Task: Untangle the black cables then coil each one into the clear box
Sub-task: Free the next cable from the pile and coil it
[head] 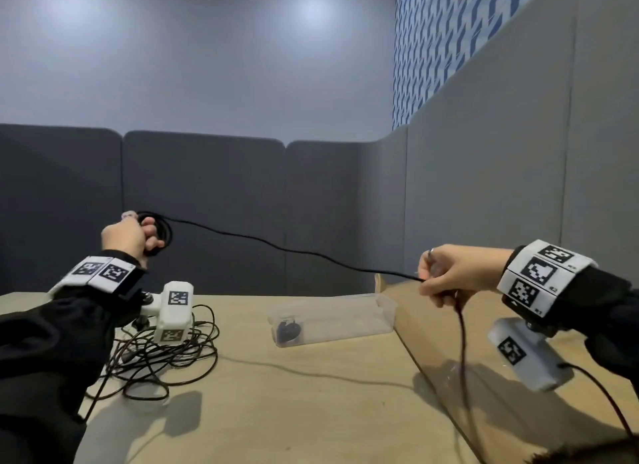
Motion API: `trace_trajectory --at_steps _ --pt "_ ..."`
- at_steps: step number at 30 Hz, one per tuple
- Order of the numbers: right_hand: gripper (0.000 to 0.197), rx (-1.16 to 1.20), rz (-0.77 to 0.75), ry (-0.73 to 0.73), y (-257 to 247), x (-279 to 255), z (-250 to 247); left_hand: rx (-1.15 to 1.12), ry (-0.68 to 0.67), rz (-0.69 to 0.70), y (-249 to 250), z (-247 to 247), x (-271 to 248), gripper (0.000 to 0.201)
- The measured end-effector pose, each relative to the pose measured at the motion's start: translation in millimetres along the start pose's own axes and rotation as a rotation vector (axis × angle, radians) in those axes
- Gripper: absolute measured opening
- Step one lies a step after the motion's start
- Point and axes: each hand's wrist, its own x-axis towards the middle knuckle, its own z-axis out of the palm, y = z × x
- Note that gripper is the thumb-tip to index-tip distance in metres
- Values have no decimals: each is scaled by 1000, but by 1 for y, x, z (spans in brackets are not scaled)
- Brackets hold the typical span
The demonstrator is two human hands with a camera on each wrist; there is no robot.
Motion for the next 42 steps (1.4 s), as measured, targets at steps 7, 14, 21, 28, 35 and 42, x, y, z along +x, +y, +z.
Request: trace_trajectory --at_steps 7,14,21,28,35,42 --pt "31 -732 125 484 11 16 -57 -57 166 -67 -8 -39 34 37" --pt "22 -45 204 433 11 32 -79 265 41 -166 -43 -55 37 37" --pt "28 299 -287 842 -100 110 -96 391 -248 -267 -83 -12 -13 45" --pt "37 278 -597 575 -155 145 -13 265 -467 -328 -100 9 -48 43" --pt "17 -590 9 69 -32 162 43 108 -488 -357 -109 11 -68 32" --pt "52 -797 106 238 -14 113 30 160 -496 -366 -121 9 -74 35"
